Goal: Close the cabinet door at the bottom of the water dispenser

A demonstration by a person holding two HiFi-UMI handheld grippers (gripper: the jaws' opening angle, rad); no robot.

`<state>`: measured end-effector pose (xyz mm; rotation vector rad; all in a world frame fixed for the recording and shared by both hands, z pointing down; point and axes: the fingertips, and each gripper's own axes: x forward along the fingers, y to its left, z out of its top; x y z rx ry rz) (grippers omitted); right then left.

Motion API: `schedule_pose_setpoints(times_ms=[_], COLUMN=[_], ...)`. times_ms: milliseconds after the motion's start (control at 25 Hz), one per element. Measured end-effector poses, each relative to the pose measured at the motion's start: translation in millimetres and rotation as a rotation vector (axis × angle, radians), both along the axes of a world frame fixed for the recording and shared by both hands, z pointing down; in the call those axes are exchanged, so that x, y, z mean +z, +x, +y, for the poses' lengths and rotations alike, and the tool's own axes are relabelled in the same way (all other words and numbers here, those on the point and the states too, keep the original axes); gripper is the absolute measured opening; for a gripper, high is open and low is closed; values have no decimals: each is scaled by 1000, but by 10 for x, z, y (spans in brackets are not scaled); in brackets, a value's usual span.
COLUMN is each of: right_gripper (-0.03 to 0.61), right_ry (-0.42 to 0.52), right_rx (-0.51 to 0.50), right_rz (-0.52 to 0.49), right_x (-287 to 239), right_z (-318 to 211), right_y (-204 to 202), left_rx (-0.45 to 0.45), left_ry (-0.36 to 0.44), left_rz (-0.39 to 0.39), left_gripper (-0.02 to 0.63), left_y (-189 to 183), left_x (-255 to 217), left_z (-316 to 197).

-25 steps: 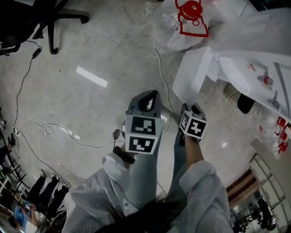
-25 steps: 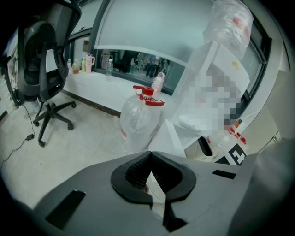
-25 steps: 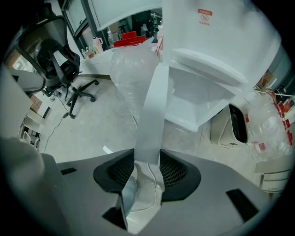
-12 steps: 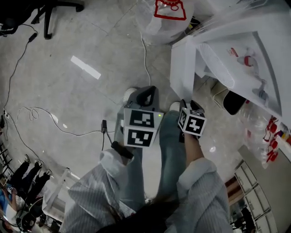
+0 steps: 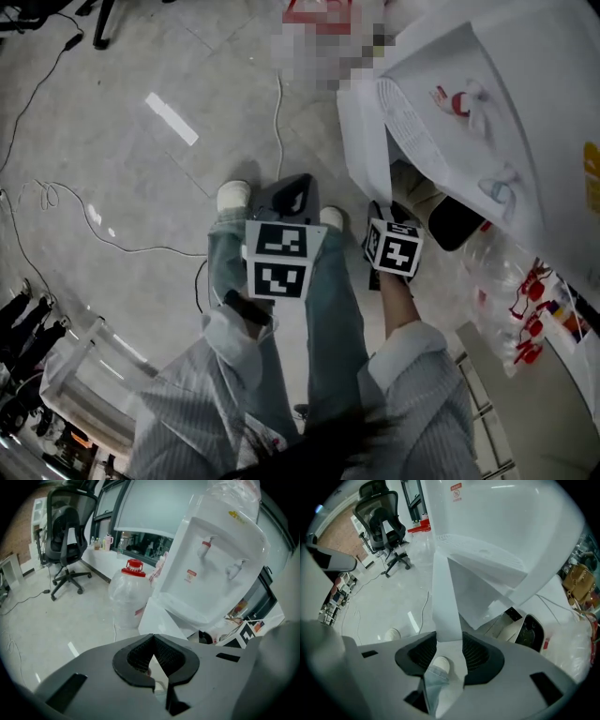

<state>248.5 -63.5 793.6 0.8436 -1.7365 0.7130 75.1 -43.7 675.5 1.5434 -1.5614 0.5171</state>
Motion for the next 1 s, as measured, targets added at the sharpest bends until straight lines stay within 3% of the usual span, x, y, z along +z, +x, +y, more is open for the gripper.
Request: schedule_pose_setpoints(times_ms=[160, 320, 600, 840, 1000], right_gripper=[167, 166, 167, 166, 122], right_ry=[0, 4, 11, -30, -21], right_rx=[-33, -11, 122, 262, 255], right_rz=[26, 37, 72, 87, 73], right_x=[26, 42, 26, 88, 104], right_z=[-140, -229, -267, -287, -307], right_y=[173, 250, 361, 489, 468], left_rx=[-48, -30, -4, -40, -44], left_ry=[7, 8, 5, -17, -20], left_rz=[16, 23, 37, 38, 33], left_gripper=[11, 11, 11, 11, 11], left_y=[128, 192, 138, -15, -50], left_x=[-74, -78, 7, 158, 180], left_z=[12, 43, 107, 138, 152])
